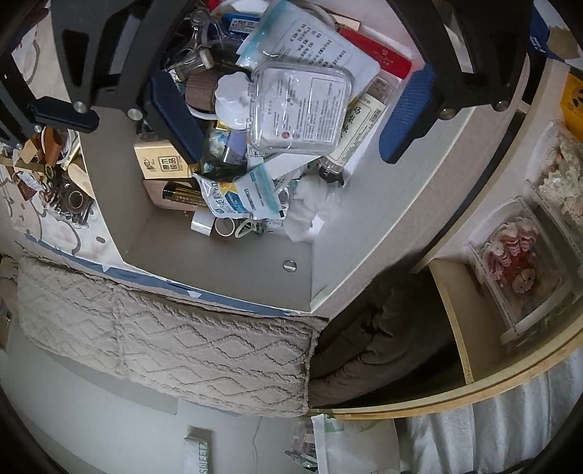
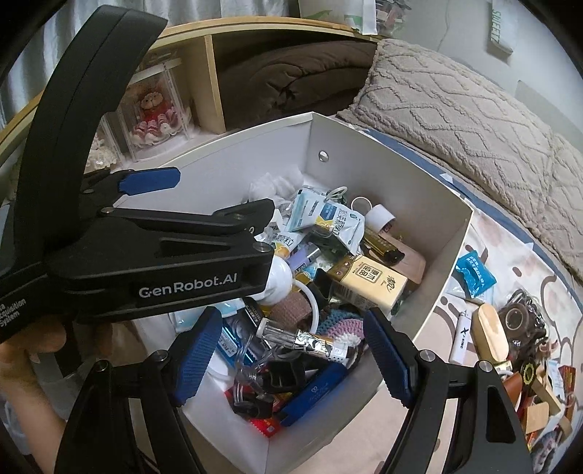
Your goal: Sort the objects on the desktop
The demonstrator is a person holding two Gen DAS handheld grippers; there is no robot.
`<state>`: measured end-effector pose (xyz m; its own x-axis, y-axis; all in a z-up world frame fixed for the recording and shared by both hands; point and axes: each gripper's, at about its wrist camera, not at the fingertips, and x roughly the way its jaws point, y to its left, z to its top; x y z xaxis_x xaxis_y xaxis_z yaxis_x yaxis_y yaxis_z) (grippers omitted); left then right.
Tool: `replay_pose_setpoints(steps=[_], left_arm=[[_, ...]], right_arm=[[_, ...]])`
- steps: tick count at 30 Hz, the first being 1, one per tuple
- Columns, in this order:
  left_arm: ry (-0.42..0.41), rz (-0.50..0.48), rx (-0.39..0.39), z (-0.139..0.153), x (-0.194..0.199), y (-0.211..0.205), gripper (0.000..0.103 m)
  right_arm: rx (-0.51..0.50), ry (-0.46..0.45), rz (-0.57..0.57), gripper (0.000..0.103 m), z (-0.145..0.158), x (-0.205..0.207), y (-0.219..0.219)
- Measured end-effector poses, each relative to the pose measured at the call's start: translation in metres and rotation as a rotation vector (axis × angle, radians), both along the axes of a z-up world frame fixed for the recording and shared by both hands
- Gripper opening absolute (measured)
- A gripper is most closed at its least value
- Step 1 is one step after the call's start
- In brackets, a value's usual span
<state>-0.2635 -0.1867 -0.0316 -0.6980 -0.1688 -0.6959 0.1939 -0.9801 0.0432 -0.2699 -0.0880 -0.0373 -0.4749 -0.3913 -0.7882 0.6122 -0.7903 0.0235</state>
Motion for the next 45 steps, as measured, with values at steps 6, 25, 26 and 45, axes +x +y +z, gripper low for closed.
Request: replay_pose_setpoints(steps=[6,25,26,45], left_arm=[[-0.012,0.011,-0.006,-0.002,0.000,-0.001,0.097],[0.031,0.014,0.004,0.006,0.010,0.005,0.098],[0.032,0.013,0.003,0.006,0.010,0.006,0.098],[0.141,0.029,-0.024,0.030,0.035,0.026,0.103]], right_arm=[[0.000,-0.001,-0.002,0.080,-0.001,-0.001,0.001],[-0.016,0.090,-0.135,0.100,0.007,-0.004,0.021],[-0.019,0.096,-0.139,0.100,0.008,-0.004,0.022],[-0.151,0.200,-0.206,0.103,0.034,0.015,0.071]])
